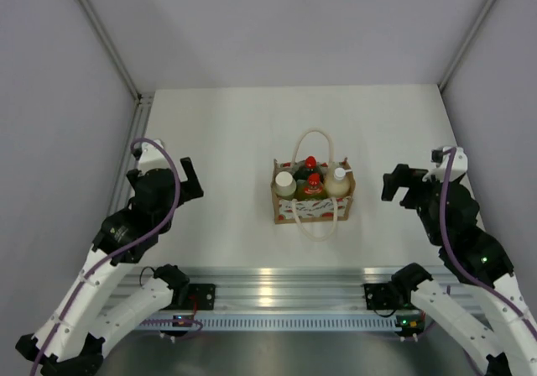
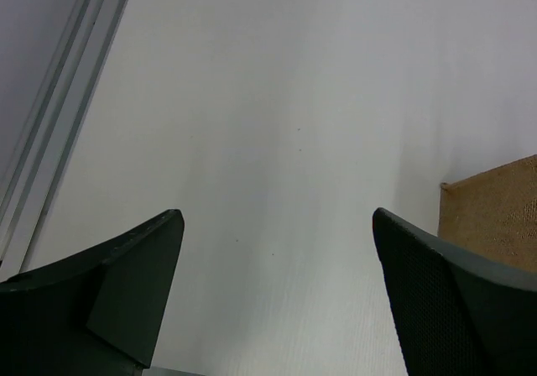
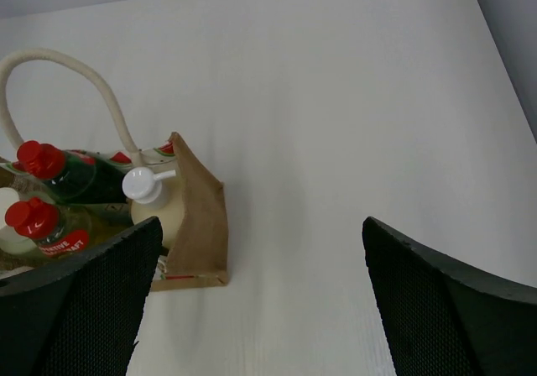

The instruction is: Take the personal care products out of the canvas bag

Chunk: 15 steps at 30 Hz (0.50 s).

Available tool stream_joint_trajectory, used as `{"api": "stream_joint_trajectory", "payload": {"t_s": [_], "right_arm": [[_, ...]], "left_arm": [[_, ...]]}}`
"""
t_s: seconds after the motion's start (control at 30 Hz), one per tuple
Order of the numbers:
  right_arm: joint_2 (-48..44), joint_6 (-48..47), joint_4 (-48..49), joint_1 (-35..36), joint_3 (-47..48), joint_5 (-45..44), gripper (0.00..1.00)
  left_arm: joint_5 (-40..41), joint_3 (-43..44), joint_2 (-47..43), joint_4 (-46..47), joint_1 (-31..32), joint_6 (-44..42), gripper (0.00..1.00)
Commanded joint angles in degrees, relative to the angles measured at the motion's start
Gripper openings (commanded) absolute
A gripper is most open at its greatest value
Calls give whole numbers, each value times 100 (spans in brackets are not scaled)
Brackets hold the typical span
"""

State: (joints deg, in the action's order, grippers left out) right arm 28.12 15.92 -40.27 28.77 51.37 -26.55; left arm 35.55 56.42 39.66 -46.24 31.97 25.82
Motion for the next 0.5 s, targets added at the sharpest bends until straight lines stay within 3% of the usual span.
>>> {"api": "stream_joint_trajectory", "payload": {"t_s": [0.0,0.23,0.33,0.47], "right_arm": [[-105,25,46,49,145,-237,100],[-307,139,396,49,-13,-18,100],[-316,-98,1037,58,-320,1008,99],[70,-186,1750,49,-567,3035,98]], "left_arm": [[-74,-52,15,300,11,54,98],[-373,-26,24,282,12,116,98],[-593,-70,33,273,11,125,98],[-576,-123,68,282,11,107,98]]}}
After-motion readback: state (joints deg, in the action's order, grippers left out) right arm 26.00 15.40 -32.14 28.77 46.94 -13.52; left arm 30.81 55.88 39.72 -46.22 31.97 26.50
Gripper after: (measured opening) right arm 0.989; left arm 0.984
